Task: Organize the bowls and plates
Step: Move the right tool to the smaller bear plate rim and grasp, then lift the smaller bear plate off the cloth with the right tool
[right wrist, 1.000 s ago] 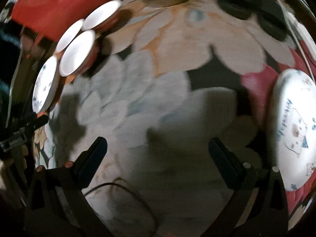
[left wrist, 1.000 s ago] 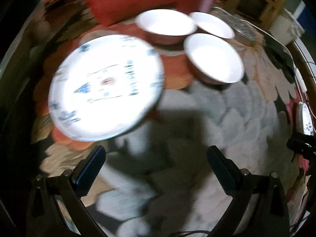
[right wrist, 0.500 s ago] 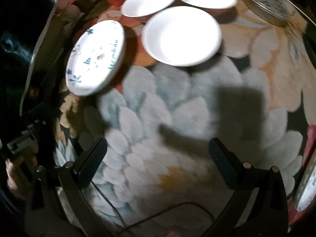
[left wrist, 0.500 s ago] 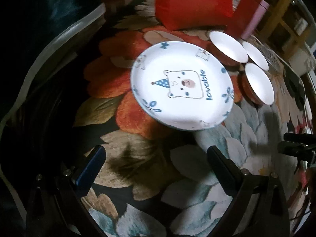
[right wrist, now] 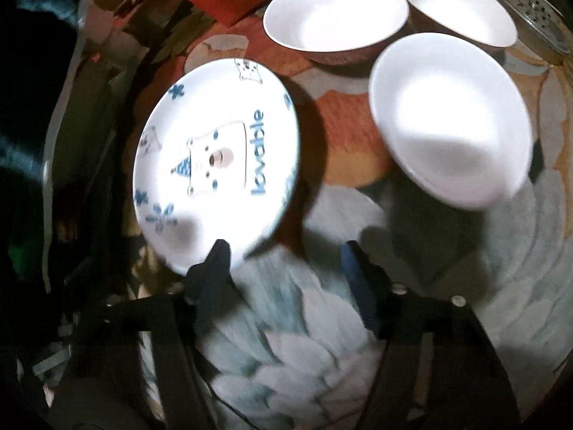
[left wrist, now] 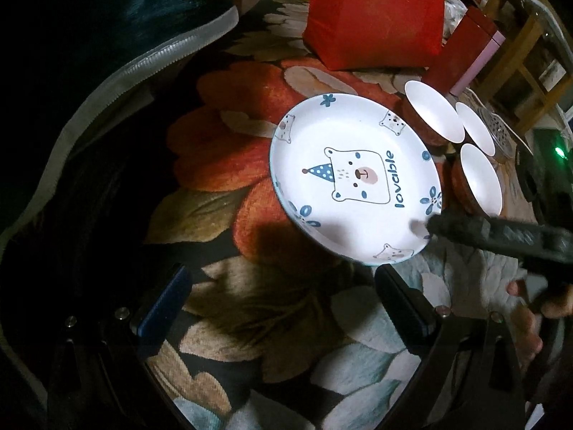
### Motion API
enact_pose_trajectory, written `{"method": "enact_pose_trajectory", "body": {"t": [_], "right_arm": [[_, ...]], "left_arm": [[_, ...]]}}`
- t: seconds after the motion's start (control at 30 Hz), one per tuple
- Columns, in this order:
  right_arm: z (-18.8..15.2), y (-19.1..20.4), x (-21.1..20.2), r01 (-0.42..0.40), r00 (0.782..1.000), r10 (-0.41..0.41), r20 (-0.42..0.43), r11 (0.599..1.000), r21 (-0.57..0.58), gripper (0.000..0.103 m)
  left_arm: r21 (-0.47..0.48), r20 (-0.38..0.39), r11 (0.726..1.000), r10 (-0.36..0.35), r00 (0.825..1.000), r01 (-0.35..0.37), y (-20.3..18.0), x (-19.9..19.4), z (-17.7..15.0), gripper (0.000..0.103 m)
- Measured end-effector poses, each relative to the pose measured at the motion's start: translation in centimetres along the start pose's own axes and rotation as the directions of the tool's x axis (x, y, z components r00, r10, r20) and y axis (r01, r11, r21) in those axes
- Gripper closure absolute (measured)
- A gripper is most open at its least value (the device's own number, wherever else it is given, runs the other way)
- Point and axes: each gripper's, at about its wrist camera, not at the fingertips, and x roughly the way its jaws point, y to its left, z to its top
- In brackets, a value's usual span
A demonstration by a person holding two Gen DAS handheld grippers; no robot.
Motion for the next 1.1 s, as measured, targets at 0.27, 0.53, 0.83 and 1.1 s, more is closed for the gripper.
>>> {"method": "enact_pose_trajectory", "body": {"t": [0.27,0.53,0.83,1.1], "right_arm": [[1.1,-0.1,2.7,-0.021,1.0,0.022,-0.011,0.993,0.112,0.088],[0.7,1.3,2.7,0.052,0.997,-0.056,-0.055,0.995,-0.08,0.087],[-2.4,0.7,1.8,0.05,0.982,-0.115,-0.151,0.924,-0.379,0.086],[-3.3,-1.6,1.1,0.018,0.994,-0.043,-0.098,0.969,-0.248,0.086]], "left_arm": [[0.027,-0.007,1.0,-0.012,1.0,0.012,-0.2,0.1,-0.1,0.004],[0.026,-0.026,0.999,-0.018,0.999,0.019,0.0,0.8,-0.1,0.004],[0.041,-0.061,0.999,-0.026,0.998,0.028,-0.5,2.3,0.0,0.014],[0.055,-0.062,0.998,-0.028,0.998,0.031,-2.0,4.2,2.2,0.043]]}}
